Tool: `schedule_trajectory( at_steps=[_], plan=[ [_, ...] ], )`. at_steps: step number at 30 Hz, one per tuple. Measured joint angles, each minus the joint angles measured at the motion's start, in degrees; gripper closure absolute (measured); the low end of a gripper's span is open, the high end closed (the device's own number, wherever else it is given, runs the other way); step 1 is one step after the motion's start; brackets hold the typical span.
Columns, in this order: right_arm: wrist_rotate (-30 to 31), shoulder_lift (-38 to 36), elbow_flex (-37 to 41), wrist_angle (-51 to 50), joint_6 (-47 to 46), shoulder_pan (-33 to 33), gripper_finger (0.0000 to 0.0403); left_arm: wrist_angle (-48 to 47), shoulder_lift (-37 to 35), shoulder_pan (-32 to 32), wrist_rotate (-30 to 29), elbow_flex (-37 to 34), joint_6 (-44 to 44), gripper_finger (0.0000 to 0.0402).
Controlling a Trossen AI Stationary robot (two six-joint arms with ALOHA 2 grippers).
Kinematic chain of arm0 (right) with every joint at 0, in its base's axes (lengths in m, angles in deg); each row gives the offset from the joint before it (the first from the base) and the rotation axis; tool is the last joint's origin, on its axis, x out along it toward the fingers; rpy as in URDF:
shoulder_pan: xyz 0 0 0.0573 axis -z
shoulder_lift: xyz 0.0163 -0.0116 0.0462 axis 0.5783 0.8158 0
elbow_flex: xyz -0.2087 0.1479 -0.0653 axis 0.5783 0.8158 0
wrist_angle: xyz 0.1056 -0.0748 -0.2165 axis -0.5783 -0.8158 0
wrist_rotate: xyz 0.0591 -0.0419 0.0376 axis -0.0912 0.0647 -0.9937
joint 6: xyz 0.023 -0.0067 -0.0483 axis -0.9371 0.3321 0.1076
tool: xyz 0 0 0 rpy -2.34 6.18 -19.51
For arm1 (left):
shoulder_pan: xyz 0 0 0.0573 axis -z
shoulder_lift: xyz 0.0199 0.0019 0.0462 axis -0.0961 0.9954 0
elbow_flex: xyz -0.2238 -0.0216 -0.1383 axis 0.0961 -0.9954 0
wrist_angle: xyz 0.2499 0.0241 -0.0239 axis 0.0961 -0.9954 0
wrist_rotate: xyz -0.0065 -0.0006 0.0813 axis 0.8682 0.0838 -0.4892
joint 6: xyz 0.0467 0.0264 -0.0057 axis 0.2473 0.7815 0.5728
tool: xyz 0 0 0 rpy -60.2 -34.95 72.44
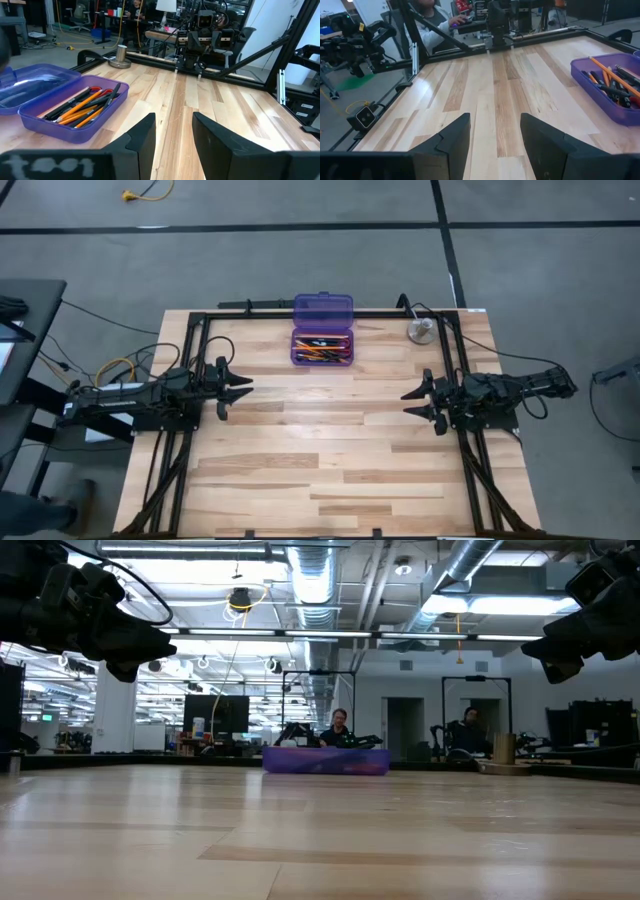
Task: Pick & place school supplies into a supply box
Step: Return to Home Position
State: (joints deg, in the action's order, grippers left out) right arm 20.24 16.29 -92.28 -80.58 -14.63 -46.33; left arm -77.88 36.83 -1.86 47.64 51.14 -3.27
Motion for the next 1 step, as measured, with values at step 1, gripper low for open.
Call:
schedule_trajectory(
  at_steps=[1],
  plan=[
    [0.00, 0.01, 0.00, 0.00, 0.00, 0.00, 0.0234, 0.00, -0.01, 0.02, 0.01, 0.00, 0.00, 0.0285]
  ],
)
